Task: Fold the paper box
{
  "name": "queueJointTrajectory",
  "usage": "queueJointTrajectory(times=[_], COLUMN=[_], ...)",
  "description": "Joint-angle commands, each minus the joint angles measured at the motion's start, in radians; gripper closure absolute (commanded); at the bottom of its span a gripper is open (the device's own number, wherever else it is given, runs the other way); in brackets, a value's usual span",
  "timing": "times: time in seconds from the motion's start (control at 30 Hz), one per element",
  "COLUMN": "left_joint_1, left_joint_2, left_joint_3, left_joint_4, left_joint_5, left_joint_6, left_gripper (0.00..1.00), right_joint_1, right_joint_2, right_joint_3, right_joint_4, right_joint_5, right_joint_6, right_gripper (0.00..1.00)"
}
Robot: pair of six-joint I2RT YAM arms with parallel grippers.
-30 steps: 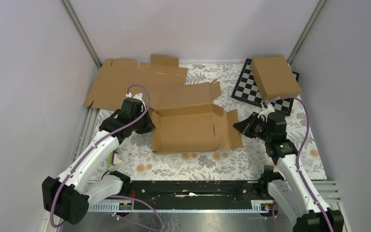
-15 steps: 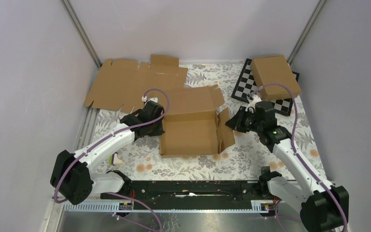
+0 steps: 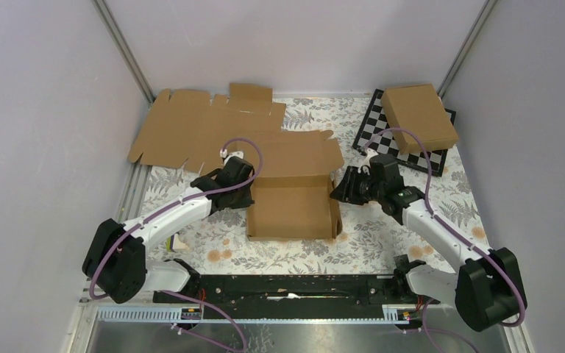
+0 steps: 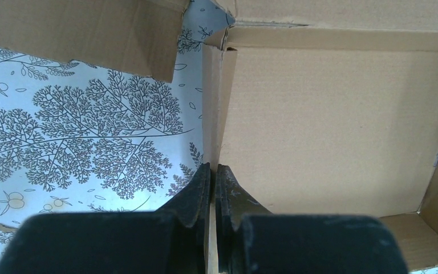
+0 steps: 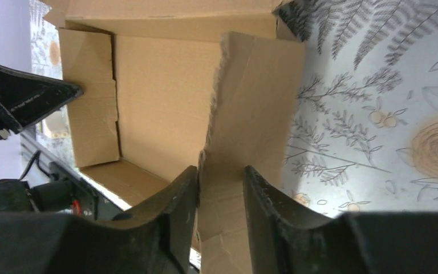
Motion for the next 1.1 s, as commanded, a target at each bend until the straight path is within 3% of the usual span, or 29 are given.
queueJointTrajectory(times=[0.0, 0.13, 0.53, 0.8, 1.07], left_joint_1=[-0.005, -0.005, -0.005, -0.004, -0.005], left_joint_2=[0.008, 0.013, 0.014, 0.016, 0.022], left_joint_3=[-0.010, -0.012, -0.016, -0.017, -0.016], left_joint_4=[0.093, 0.095, 0.098, 0.101, 0.102], left_joint_5=[-0.011, -0.015, -0.006, -0.003, -0.003], left_joint_6=[-0.020, -0.017, -0.016, -0.020, -0.022], left_gripper=[1.00, 1.00, 1.00, 1.00, 1.00], right_joint_1=[0.012, 0.012, 0.015, 0.053, 0.157], right_joint_2=[0.045, 0.066, 0.112, 0.149, 0.221], right_joint_3=[-0.036, -0.047, -0.078, -0.070, 0.010], right_joint_4=[0.129, 0.135, 0.196, 0.175, 0.053], right_joint_5=[-0.097, -0.119, -0.154, -0.105, 0.059], right_joint_6=[0.041, 0.044, 0.066, 0.066, 0.053], right_gripper=[0.49, 0.42, 0.41, 0.45, 0.47])
